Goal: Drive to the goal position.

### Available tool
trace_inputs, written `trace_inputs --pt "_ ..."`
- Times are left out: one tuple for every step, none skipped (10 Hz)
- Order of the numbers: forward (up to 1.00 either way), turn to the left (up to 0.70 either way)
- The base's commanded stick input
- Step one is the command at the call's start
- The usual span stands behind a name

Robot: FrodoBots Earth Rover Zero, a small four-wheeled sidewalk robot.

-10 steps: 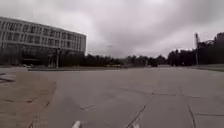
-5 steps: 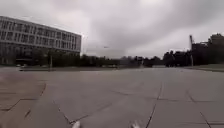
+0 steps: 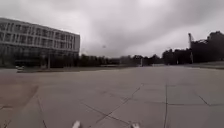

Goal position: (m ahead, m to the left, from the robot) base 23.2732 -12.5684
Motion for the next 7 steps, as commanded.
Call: trace_inputs --pt "0.70 -0.30" --pt "0.70 -0.30" --pt "0.70 -0.01" --pt "0.70 0.00" --pt "0.70 0.00" --pt "0.70 0.00" --pt "0.70 0.00"
